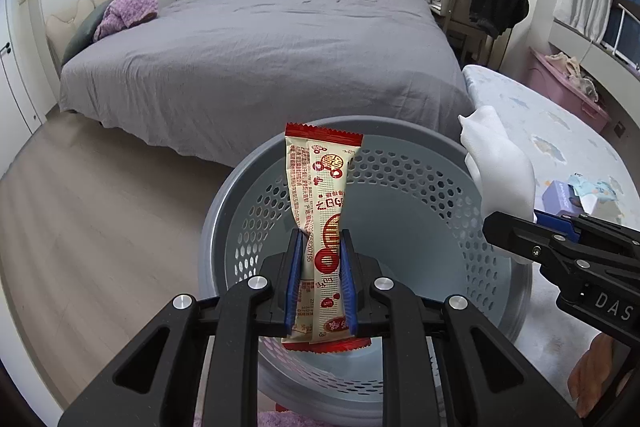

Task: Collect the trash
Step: 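Open both tools to drop the wrapper and tissue into the basket, then move both open tools back over the trash on the mattress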

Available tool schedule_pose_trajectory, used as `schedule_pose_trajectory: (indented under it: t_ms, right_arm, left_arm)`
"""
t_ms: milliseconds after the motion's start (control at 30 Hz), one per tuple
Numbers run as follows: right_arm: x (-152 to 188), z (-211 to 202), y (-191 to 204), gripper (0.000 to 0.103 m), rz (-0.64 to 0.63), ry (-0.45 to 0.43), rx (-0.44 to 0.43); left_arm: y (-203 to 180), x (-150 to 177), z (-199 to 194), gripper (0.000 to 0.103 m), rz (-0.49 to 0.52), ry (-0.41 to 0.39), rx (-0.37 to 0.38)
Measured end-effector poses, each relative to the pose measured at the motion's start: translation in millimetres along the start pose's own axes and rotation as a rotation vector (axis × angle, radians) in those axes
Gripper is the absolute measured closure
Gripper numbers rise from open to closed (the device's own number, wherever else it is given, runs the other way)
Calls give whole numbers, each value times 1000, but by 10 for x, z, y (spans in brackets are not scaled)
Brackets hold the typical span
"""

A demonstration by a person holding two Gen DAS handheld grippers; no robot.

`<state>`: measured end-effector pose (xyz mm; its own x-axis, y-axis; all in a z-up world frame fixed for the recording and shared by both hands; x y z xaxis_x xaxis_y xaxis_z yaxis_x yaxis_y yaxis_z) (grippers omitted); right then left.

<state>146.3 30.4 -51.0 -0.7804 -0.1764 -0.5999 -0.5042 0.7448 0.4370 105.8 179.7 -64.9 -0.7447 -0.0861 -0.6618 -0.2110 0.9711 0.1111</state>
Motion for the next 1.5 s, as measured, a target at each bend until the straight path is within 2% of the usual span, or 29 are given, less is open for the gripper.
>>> schedule_pose_trajectory:
  t_ms: [100,167,233,300,367,433,500,867,1100,1233,1500]
  right_arm:
    - [-4,4,0,72,0,-8,3]
    - [-14,-15,6,67,-1,-17,-1]
    - [-12,-38,8,58,-6,-26,0]
    - [-17,-64,7,55,-11,-36,13]
    - [-11,-72,15,55,-15,-37,19]
    - [-7,-69,19,55,-15,-35,24]
    - [1,-74,20,55,-14,-35,26]
    - [25,-112,39,55,-14,-37,33]
    - [65,-191,24,55,-7,-45,44]
    - [104,-301,18,49,-7,-66,63]
    - [305,-591,-30,41,0,-115,105]
  left_arm:
    - [18,12,25,82,-10,9,15]
    - [30,13,16,81,-19,9,18]
    - [42,11,11,79,-23,8,10]
    - [58,12,12,75,-29,12,4]
    - [79,12,22,69,-35,17,-6]
    - [108,18,22,56,-43,16,-13]
    - [121,20,5,51,-46,9,-23]
    - [129,47,-43,46,-49,8,-48]
    - [121,56,-142,31,-55,-15,-68]
    - [101,58,-211,22,-56,-25,-72]
    - [-23,83,-444,13,-49,-71,-81]
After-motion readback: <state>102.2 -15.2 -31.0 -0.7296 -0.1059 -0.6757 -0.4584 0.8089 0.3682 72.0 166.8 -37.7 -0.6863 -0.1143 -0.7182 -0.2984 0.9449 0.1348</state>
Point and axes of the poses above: each gripper's, at about its wrist camera, not at the fingertips, and z roughly the way its jaws point, y to its left, x to its underside, the point moved 3 cm from there along z, roughly the way its jaws point, and after that the axes turned 11 degrees about -x, right-handed, at the moved point
